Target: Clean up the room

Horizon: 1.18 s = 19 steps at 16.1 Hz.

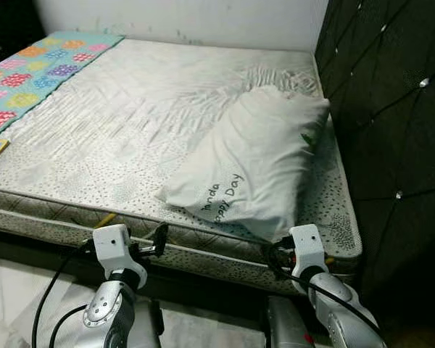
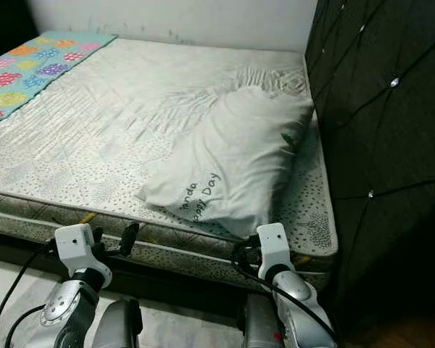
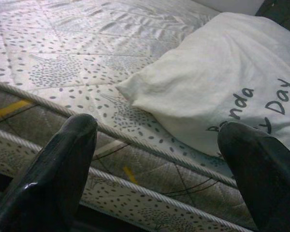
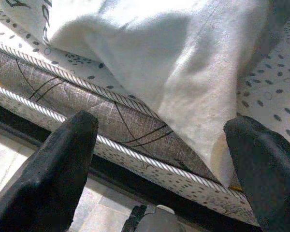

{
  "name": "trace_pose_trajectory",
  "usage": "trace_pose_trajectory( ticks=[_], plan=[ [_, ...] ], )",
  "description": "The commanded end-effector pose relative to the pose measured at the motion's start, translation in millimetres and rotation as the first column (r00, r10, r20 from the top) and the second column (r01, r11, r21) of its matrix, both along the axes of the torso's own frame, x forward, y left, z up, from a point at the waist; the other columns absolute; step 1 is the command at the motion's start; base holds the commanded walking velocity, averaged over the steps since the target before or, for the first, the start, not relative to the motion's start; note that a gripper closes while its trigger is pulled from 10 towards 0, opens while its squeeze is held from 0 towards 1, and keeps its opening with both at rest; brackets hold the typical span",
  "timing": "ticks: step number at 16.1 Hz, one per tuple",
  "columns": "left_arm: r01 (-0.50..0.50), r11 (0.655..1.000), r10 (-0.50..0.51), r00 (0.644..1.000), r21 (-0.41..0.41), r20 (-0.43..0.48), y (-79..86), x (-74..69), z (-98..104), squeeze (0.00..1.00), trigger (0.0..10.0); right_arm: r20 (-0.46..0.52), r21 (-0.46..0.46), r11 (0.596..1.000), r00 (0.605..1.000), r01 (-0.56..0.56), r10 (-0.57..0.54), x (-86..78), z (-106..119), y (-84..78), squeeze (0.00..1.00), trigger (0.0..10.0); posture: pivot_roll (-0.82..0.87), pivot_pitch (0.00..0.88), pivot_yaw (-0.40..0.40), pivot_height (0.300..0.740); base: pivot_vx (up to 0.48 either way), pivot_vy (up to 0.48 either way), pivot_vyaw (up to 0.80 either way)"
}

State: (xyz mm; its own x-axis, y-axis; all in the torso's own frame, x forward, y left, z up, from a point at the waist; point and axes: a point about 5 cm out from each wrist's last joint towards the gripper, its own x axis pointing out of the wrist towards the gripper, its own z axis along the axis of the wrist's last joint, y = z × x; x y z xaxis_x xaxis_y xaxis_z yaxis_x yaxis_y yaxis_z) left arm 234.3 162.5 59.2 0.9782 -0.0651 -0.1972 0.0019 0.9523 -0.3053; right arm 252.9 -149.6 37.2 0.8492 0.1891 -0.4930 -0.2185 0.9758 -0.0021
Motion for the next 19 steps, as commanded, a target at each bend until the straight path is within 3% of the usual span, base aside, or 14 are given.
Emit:
trace_pose_trajectory(
  ticks=[1,5,8,9,14,17,19],
  plan=[
    [-0.008,1.0,0.008,1.0,0.005,-0.007,3.0,-1.2,-0.4,0.0,10.0,0.028,0.005,1.0,1.0,-0.008,0.008,3.1,5.7,1.7,0.0,10.0,-0.07,0.0,-0.002,0.585,0.0,0.0,0.0],
    [-0.006,1.0,0.006,1.0,0.008,-0.013,2.5,-0.7,-0.9,0.0,10.0,0.046,0.002,1.0,0.999,-0.021,0.021,4.6,8.1,2.9,0.0,10.0,-0.07,0.0,-0.003,0.585,0.0,0.0,0.0],
    [0.003,1.0,-0.003,1.0,0.018,-0.004,0.7,1.6,1.9,0.0,10.0,0.091,0.03,1.0,0.996,-0.006,0.003,17.0,15.5,8.3,0.0,10.0,-0.06,0.0,0.001,0.585,0.0,0.0,0.0],
    [0.006,1.0,-0.006,1.0,0.024,-0.003,-0.4,3.0,3.1,0.0,10.0,0.11,0.048,0.999,0.994,0.022,-0.027,29.8,19.8,14.0,0.0,10.0,-0.06,0.0,0.002,0.585,0.0,0.0,0.0],
    [0.022,0.999,-0.022,1.0,0.035,0.005,-5.5,4.1,8.3,0.0,10.0,0.127,0.145,0.987,0.988,0.069,-0.087,55.0,26.9,43.7,0.0,10.0,0.0,0.0,-0.002,0.585,0.0,0.0,0.0],
    [0.028,0.999,-0.028,1.0,0.034,0.005,-11.1,3.0,11.5,0.0,10.0,0.144,0.13,0.987,0.983,0.1,-0.119,59.9,22.2,59.8,0.0,10.0,0.04,0.0,-0.003,0.585,0.0,0.0,0.0],
    [0.03,0.999,-0.031,0.999,0.029,0.022,-16.4,4.4,18.0,0.0,10.0,0.233,0.096,0.985,0.958,0.146,-0.165,65.3,25.4,66.5,0.0,10.0,0.09,0.0,-0.005,0.585,0.0,0.0,0.0]
  ],
)
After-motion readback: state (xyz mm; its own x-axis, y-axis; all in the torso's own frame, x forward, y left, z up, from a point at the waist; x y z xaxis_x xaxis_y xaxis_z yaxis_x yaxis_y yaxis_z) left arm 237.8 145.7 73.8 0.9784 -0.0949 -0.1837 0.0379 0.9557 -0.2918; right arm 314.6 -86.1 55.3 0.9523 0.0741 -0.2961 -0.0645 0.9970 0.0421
